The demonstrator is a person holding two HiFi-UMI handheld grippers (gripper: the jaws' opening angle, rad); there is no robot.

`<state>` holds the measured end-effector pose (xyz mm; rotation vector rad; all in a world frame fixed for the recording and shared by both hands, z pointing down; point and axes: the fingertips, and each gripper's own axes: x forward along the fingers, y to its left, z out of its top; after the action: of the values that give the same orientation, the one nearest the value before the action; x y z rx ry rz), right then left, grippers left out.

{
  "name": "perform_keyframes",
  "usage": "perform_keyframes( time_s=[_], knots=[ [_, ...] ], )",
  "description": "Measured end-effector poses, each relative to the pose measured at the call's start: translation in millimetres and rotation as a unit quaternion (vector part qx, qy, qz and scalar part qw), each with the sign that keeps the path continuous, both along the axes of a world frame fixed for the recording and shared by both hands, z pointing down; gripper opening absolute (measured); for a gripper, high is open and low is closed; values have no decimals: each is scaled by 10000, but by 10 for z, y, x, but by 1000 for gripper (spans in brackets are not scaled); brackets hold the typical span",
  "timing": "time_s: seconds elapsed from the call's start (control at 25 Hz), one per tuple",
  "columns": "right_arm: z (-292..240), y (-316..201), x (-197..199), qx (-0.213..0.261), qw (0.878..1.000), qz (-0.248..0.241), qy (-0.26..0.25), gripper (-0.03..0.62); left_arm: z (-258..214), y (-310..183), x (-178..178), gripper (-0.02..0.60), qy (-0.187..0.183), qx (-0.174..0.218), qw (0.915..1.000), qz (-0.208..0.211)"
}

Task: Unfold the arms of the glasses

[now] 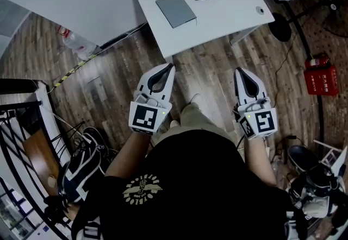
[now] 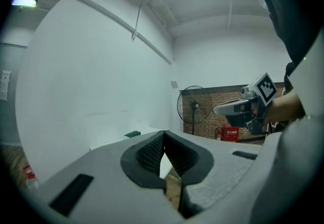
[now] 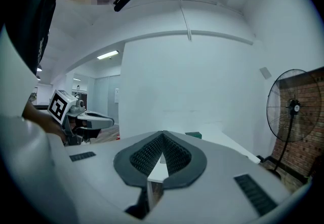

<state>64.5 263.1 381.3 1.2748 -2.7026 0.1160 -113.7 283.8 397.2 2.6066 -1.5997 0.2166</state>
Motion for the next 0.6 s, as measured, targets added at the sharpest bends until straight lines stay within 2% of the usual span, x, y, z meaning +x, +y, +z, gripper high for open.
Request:
perform_keyframes(
  time_s=[0.36, 0.6],
  knots=[
    [-98, -367, 198, 40, 9999, 35, -105, 0, -167, -412, 156, 8, -79, 113, 9999, -22],
    [-110, -683, 234, 28, 9998, -109, -162, 2, -151, -679, 150, 8, -207, 127, 9995, -192]
  ],
)
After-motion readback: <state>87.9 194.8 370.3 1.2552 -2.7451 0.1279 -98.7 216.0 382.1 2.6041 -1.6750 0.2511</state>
